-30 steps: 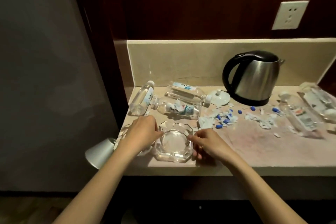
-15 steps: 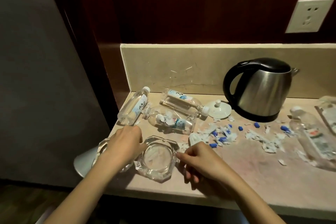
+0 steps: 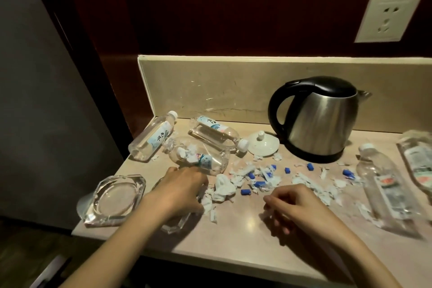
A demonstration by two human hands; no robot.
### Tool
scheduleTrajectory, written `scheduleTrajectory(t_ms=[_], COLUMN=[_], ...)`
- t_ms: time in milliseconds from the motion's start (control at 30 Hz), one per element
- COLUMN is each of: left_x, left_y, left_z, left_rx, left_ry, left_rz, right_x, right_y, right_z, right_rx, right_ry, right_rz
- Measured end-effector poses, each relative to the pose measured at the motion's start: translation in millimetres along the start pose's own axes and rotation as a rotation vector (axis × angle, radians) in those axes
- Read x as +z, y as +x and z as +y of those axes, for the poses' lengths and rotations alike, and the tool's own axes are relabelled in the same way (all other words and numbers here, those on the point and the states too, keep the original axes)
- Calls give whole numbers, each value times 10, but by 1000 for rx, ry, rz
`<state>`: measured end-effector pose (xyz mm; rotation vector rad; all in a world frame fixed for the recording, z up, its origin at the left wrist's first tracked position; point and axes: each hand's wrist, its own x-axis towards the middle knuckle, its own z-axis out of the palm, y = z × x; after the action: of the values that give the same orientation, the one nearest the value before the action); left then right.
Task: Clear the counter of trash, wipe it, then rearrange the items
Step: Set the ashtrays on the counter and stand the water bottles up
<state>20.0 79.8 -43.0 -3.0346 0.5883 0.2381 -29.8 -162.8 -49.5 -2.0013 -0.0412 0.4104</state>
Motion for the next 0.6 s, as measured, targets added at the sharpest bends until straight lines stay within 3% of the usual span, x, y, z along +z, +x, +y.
scheduleTrajectory(t_ms=[267, 467, 600], left_x=[48, 179, 134], left_y=[228, 400, 407], left_z=[154, 510, 571], left_rx=[7, 34, 105], left_ry=[-108, -285, -376], left_rz=[61, 226, 212], right_x=[-263, -405, -435], right_y=[-90, -166, -165], right_z=[219, 355, 435], right_rx=[-41, -53, -28], right_ry=[13, 44, 105], right_rz=[-16, -36, -33])
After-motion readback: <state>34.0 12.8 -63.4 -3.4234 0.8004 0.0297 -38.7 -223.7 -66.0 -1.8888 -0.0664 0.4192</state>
